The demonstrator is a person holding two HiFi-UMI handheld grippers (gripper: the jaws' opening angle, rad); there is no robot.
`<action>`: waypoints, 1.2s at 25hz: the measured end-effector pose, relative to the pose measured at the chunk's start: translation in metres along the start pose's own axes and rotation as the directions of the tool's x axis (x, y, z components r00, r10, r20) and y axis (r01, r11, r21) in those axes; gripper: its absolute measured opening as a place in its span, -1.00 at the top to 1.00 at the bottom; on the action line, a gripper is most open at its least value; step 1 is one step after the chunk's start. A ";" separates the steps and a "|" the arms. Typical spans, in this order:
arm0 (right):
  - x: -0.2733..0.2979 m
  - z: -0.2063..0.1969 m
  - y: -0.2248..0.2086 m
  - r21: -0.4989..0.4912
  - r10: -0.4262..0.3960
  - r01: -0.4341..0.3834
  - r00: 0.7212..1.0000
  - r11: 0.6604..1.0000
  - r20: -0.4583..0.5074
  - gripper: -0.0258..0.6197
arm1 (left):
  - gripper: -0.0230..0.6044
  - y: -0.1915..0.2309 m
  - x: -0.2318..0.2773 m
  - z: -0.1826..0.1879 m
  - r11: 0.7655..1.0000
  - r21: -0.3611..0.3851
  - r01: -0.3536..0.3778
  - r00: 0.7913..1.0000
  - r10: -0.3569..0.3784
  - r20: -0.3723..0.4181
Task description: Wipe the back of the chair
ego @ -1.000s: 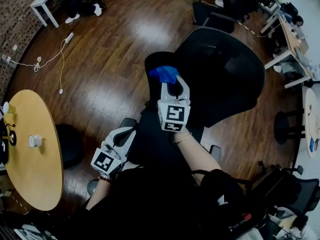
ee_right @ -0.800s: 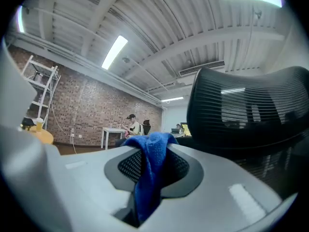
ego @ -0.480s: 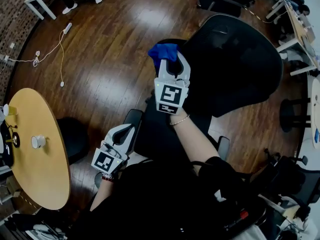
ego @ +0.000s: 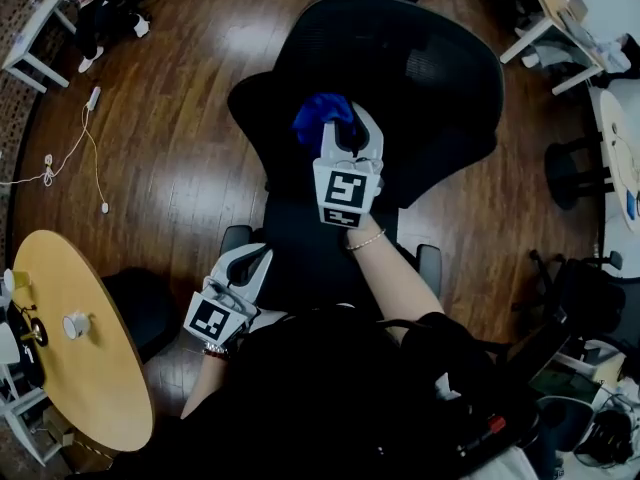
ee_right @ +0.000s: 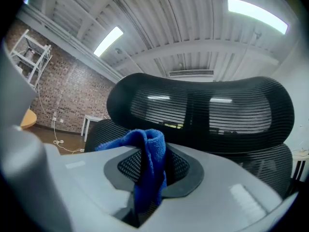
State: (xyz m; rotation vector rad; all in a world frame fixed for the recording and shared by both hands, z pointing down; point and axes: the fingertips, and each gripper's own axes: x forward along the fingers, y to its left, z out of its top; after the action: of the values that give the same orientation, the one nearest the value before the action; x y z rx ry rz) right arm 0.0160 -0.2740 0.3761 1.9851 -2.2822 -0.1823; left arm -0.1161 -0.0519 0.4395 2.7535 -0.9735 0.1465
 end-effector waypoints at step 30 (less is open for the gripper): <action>-0.156 -0.064 -0.321 -0.041 -0.534 0.536 0.826 0.843 -0.181 0.66 | 0.93 -0.059 0.061 0.008 0.996 0.042 0.085 0.996 -0.084 -0.021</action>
State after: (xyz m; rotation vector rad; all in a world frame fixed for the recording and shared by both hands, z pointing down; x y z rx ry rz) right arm 0.3618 -0.1646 0.3859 2.4838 -1.5653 -0.0231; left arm -0.0315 -0.0462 0.4314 2.8209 -0.8567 0.1819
